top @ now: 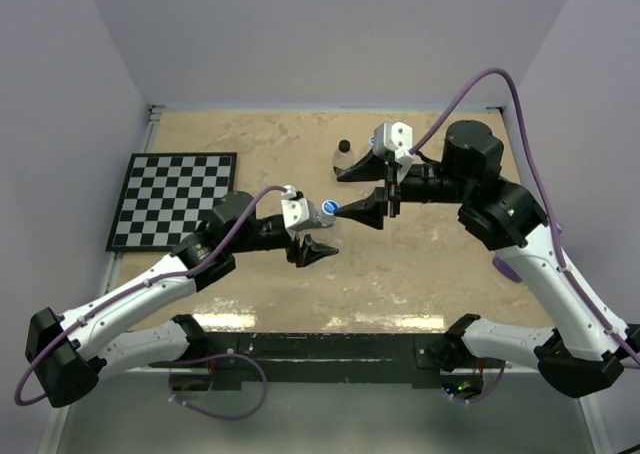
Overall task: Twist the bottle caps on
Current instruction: Screw the bottle cap onto the plastic bottle.
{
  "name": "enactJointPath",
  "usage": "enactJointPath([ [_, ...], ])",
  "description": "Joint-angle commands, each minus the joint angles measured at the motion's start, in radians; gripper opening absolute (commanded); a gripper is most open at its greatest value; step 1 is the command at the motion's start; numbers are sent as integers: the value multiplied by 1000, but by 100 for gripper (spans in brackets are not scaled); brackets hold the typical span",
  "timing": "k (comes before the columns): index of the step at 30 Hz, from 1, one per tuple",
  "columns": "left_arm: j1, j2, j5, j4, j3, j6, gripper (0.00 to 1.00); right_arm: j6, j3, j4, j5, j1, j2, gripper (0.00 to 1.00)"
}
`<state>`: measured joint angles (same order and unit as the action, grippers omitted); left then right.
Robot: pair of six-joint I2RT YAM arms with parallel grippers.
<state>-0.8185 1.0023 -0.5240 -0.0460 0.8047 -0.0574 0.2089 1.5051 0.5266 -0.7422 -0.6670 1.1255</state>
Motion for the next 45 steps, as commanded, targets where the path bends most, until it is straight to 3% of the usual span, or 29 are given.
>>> enactJointPath([
  [1, 4, 2, -100, -18, 50, -30, 0, 122, 41, 35, -127, 0, 7, 63],
  [10, 4, 18, -146, -28, 73, -22, 0, 210, 43, 92, -223, 0, 22, 58],
  [35, 4, 41, -179, -40, 99, -18, 0, 216, 46, 113, -233, 0, 56, 45],
  [40, 4, 41, -171, -38, 106, -18, 0, 216, 40, 121, -227, 0, 59, 36],
  [45, 1, 30, -88, -29, 116, -12, 0, 185, 29, 122, -178, 0, 63, 16],
])
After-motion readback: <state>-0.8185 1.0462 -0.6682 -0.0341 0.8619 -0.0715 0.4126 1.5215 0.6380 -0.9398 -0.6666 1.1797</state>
